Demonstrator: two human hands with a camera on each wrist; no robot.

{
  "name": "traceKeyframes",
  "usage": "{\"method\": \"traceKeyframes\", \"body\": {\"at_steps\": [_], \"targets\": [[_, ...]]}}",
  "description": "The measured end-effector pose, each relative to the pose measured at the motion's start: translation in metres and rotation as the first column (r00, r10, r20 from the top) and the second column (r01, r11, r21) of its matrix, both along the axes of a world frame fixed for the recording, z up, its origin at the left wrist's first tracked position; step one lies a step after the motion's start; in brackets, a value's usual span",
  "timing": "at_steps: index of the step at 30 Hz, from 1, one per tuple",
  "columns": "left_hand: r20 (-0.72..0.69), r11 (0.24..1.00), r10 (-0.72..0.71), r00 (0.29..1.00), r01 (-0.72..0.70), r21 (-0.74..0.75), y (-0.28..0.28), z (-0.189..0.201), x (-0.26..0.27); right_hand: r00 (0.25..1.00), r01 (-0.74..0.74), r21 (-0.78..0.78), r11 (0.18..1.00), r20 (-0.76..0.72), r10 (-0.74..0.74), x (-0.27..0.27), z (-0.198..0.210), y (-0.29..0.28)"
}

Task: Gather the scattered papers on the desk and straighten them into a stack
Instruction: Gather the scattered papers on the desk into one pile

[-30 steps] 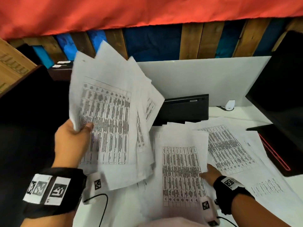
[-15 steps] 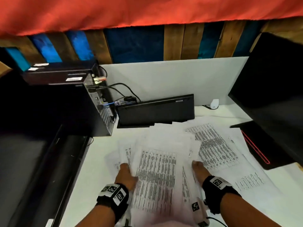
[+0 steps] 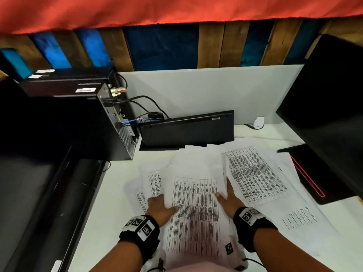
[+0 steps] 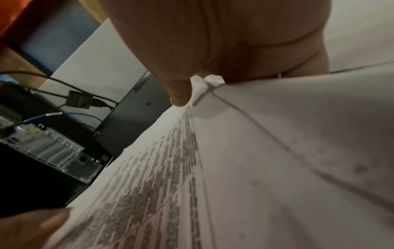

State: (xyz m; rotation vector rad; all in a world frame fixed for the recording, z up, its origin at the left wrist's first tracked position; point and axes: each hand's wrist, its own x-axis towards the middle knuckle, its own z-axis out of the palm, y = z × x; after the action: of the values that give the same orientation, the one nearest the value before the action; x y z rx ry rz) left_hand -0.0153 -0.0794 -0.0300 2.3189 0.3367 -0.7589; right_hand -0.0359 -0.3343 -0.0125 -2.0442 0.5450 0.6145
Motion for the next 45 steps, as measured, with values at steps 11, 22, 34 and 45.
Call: {"method": "traceKeyframes", "body": {"at_steps": [11, 22, 34, 45], "targets": [[0.006, 0.773, 0.633, 0.774, -0.632, 0.057, 0.044, 0.009, 0.016, 0.984, 0.18, -0.109, 0.978, 0.004, -0.181, -0.001, -0.004, 0.002], [0.054, 0.956, 0.265, 0.963, -0.255, -0.143, 0.03, -0.003, 0.043, 0.994, -0.113, -0.045, 0.993, -0.003, 0.113, 0.017, -0.004, 0.011], [-0.074, 0.819, 0.486, 0.871, -0.484, -0.31, 0.045, -0.037, 0.04, 0.991, -0.12, -0.012, 0.993, 0.049, 0.121, 0.044, -0.002, 0.035], [-0.057, 0.858, 0.468, 0.882, -0.468, -0.211, 0.034, -0.008, 0.024, 0.974, -0.224, -0.083, 0.971, 0.023, 0.226, 0.038, -0.017, 0.024]]}}
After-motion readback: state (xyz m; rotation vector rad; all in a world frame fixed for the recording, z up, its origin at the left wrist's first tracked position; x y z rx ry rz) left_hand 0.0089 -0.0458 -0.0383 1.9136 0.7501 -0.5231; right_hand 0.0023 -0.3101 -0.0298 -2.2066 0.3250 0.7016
